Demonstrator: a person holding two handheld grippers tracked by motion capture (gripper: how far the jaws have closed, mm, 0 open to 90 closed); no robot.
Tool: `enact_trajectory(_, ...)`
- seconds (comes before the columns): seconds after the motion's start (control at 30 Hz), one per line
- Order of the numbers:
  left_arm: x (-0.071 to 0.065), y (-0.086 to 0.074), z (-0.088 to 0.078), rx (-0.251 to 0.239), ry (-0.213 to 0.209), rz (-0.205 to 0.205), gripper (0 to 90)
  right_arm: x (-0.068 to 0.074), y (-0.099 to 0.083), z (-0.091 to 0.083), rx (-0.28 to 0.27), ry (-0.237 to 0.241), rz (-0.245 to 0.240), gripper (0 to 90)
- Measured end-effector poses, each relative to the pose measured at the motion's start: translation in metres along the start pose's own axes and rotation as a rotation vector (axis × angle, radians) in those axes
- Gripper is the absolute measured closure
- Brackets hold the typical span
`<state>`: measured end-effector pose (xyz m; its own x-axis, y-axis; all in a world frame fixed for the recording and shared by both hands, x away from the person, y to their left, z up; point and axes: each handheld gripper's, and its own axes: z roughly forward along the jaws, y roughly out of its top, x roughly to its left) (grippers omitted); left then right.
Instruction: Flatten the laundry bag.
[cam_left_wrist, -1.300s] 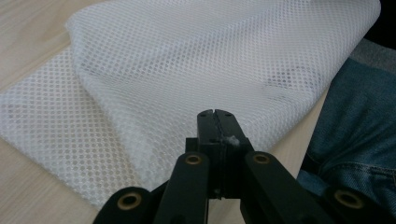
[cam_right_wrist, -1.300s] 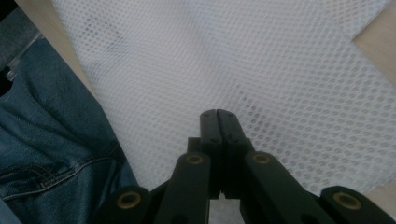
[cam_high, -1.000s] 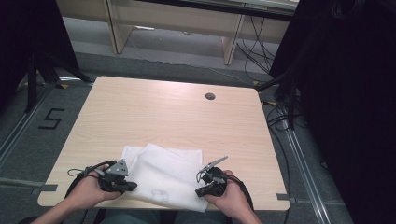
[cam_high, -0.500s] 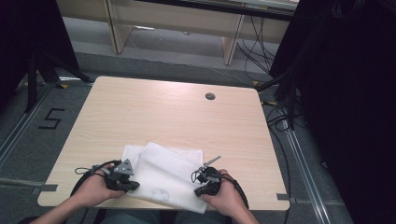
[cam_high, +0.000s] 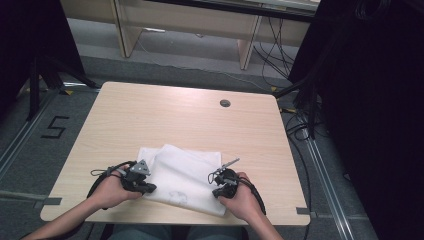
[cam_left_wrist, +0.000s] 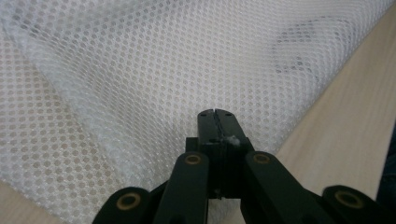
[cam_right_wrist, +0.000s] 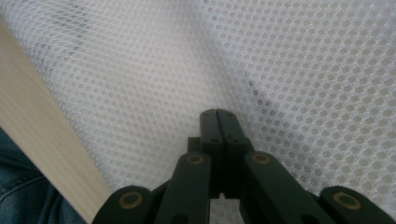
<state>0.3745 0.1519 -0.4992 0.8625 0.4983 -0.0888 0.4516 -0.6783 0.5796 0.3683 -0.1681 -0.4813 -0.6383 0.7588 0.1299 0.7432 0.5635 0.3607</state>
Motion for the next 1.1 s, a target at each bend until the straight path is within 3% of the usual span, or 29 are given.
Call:
enact_trajectory(0.17,0.008,0.012,0.008,-0.007,0.018,-0.002,89.2,-0.012,0.009,0.003,-0.031,-0.062,-0.015,90.0)
enact_trajectory(0.3,0.011,0.017,0.011,-0.008,0.035,0.008,89.3,-0.017,0.016,0.004,-0.028,-0.085,-0.008,90.0)
enact_trajectory(0.37,0.013,0.019,0.013,-0.014,0.043,-0.006,89.3,-0.021,0.021,0.006,-0.031,-0.103,-0.004,90.0)
enact_trajectory(0.47,0.015,0.019,0.014,-0.024,0.040,-0.013,89.3,-0.023,0.023,0.005,-0.025,-0.102,0.016,90.0)
enact_trajectory(0.53,0.017,0.020,0.014,-0.024,0.045,-0.003,89.2,-0.027,0.024,0.007,-0.049,-0.108,0.007,90.0)
enact_trajectory(0.57,0.017,0.021,0.014,-0.025,0.047,-0.002,89.2,-0.026,0.025,0.006,-0.040,-0.103,0.034,90.0)
enact_trajectory(0.6,0.017,0.021,0.015,-0.027,0.053,0.004,89.2,-0.029,0.025,0.007,-0.056,-0.107,0.012,90.0)
enact_trajectory(0.63,0.018,0.022,0.015,-0.026,0.050,0.004,89.2,-0.028,0.025,0.006,-0.045,-0.104,0.039,90.0)
enact_trajectory(0.7,0.017,0.022,0.016,-0.030,0.054,-0.012,89.2,-0.030,0.026,0.007,-0.054,-0.109,0.018,90.0)
enact_trajectory(0.73,0.017,0.022,0.016,-0.030,0.058,-0.012,89.2,-0.029,0.026,0.006,-0.044,-0.103,0.042,90.0)
enact_trajectory(0.83,0.018,0.023,0.016,-0.027,0.066,-0.004,89.2,-0.030,0.027,0.007,-0.047,-0.104,0.050,90.0)
enact_trajectory(0.87,0.015,0.023,0.019,-0.070,0.068,-0.050,89.3,-0.030,0.027,0.007,-0.047,-0.104,0.046,90.0)
enact_trajectory(0.93,0.019,0.025,0.017,-0.032,0.072,0.004,89.2,-0.032,0.027,0.007,-0.056,-0.108,0.038,90.0)
enact_trajectory(0.97,0.019,0.025,0.018,-0.031,0.074,0.005,89.2,-0.032,0.027,0.007,-0.056,-0.109,0.043,90.0)
enact_trajectory(1.03,0.017,0.026,0.021,-0.067,0.080,-0.038,89.2,-0.034,0.028,0.008,-0.065,-0.111,0.032,90.0)
enact_trajectory(1.07,0.020,0.027,0.018,-0.029,0.081,0.004,89.2,-0.033,0.028,0.008,-0.057,-0.114,0.051,90.0)
enact_trajectory(1.1,0.018,0.027,0.021,-0.064,0.084,-0.046,89.3,-0.034,0.028,0.008,-0.062,-0.114,0.042,90.0)
